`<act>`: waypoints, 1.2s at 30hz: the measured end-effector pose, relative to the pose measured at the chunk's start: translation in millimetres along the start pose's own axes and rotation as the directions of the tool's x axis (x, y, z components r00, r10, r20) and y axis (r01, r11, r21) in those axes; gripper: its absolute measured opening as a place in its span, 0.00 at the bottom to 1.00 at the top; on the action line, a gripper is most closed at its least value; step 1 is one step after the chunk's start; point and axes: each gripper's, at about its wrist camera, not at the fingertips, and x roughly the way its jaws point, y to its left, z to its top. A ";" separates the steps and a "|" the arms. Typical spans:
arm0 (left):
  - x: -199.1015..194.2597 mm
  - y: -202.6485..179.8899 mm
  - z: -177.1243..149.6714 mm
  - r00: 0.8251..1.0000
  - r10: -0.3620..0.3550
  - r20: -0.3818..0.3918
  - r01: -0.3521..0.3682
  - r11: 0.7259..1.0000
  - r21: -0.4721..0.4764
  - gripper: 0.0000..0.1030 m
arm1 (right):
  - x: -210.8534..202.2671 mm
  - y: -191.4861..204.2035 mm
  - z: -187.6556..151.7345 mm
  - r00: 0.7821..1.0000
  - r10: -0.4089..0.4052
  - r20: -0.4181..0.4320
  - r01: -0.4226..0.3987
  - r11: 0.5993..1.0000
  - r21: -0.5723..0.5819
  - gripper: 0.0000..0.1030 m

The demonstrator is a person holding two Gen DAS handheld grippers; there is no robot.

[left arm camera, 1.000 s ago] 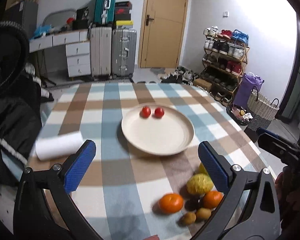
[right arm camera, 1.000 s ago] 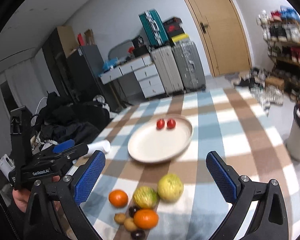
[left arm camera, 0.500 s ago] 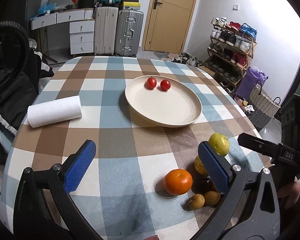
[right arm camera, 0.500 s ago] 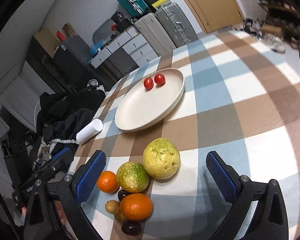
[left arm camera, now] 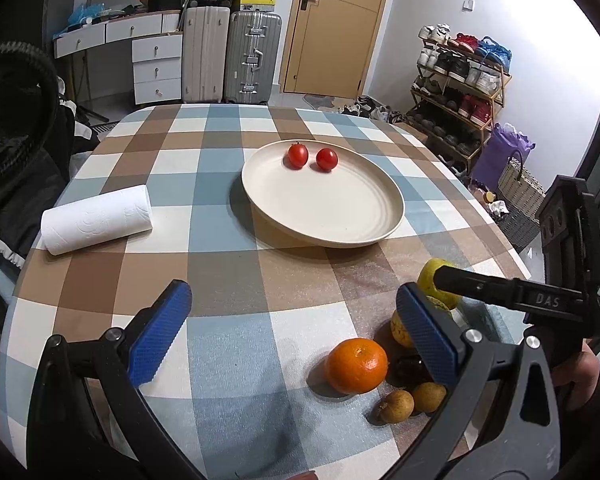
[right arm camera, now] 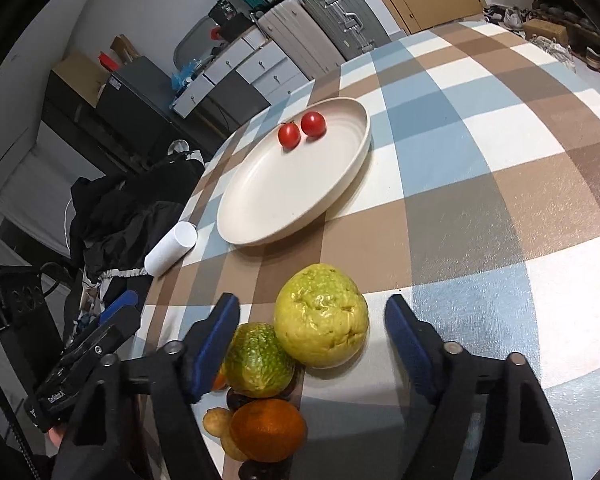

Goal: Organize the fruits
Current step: 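Close the right tool on the large yellow-green citrus, then lift the citrus with the right tool while the left tool grasps the gold-wrapped fruit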

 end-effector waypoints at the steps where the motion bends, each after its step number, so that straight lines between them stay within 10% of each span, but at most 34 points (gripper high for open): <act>1: 0.7 0.2 -0.1 1.000 0.001 -0.001 -0.001 1.000 -0.001 0.99 | 0.0 -0.6 0.1 1.000 -0.006 0.003 0.006 1.000 0.001 0.63; 4: 1.2 1.0 -1.3 1.000 0.003 -0.003 -0.003 1.000 -0.003 0.99 | 2.2 -1.3 -0.2 1.000 -0.019 -0.008 0.019 1.000 -0.001 0.48; 19: 1.8 -16.3 -0.5 0.998 -0.057 -0.017 0.058 0.998 0.036 0.99 | -17.0 -7.0 -6.6 0.998 -0.012 0.064 0.013 1.000 -0.016 0.47; 36: 50.9 -63.6 1.7 0.943 -0.234 -0.238 0.257 0.964 0.070 0.99 | -53.1 -21.5 -12.2 0.989 -0.001 0.147 0.004 1.000 -0.020 0.47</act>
